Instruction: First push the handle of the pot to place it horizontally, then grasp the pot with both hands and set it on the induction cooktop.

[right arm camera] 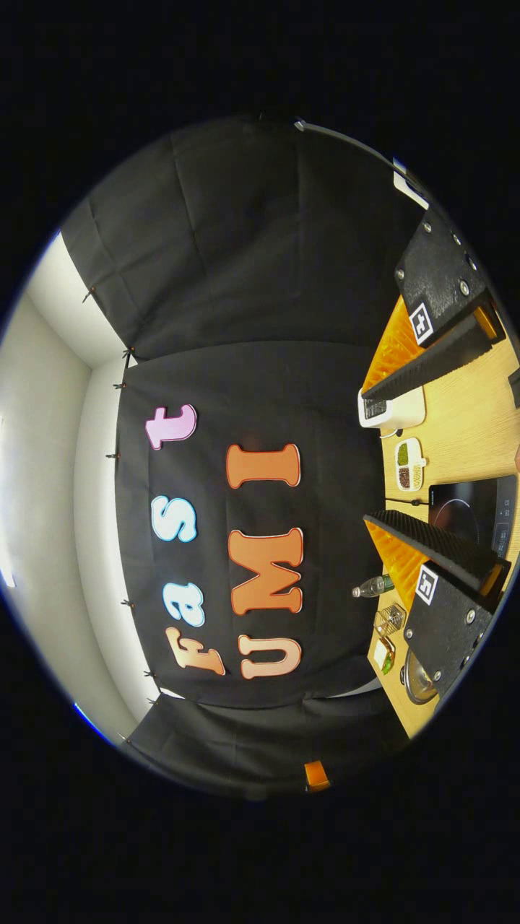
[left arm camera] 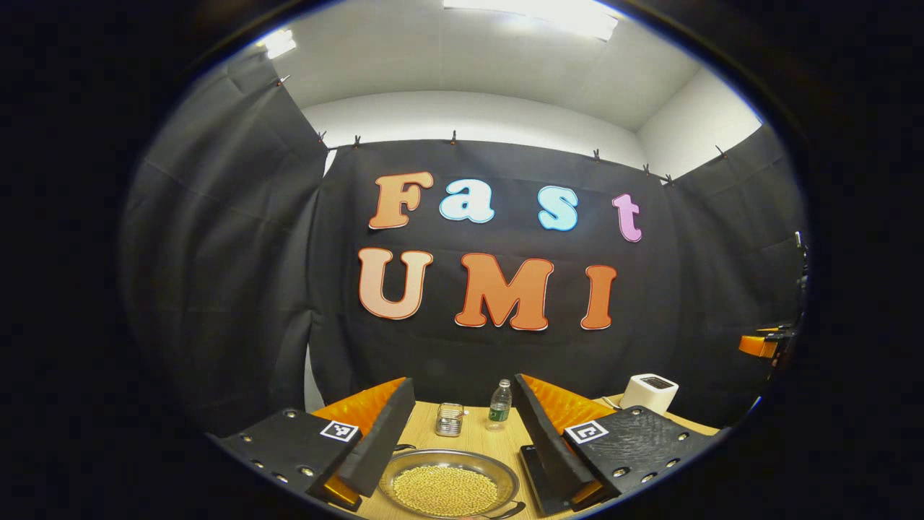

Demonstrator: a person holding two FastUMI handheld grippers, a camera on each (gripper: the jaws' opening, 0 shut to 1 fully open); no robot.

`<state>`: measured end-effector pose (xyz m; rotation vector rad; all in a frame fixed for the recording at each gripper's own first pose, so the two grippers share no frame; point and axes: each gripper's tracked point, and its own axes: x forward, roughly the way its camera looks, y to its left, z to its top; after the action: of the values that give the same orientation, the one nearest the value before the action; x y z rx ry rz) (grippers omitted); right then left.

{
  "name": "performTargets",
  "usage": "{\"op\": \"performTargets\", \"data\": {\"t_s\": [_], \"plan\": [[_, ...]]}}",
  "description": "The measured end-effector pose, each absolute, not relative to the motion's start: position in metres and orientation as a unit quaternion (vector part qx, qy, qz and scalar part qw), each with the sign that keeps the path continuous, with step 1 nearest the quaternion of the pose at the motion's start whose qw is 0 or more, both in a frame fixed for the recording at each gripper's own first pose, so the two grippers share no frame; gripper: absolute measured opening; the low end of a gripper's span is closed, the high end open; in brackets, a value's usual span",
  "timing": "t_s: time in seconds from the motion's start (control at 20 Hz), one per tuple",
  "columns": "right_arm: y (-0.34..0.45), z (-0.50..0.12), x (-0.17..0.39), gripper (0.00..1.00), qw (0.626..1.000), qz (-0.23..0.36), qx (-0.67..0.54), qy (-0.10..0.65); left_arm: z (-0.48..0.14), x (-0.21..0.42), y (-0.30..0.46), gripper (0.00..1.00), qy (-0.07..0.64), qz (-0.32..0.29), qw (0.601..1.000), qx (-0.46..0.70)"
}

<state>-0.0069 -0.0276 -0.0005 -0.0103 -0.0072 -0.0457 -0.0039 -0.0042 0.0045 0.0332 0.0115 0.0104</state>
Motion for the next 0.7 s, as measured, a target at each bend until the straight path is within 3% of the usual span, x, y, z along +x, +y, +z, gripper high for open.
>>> {"op": "performTargets", "data": {"t_s": [0.7], "plan": [[-0.028, -0.005, -0.004, 0.95, 1.0, -0.021, -0.006, 0.003, -0.008, 0.004, 0.004, 0.88, 0.03, 0.013, 0.999, 0.022]]}}
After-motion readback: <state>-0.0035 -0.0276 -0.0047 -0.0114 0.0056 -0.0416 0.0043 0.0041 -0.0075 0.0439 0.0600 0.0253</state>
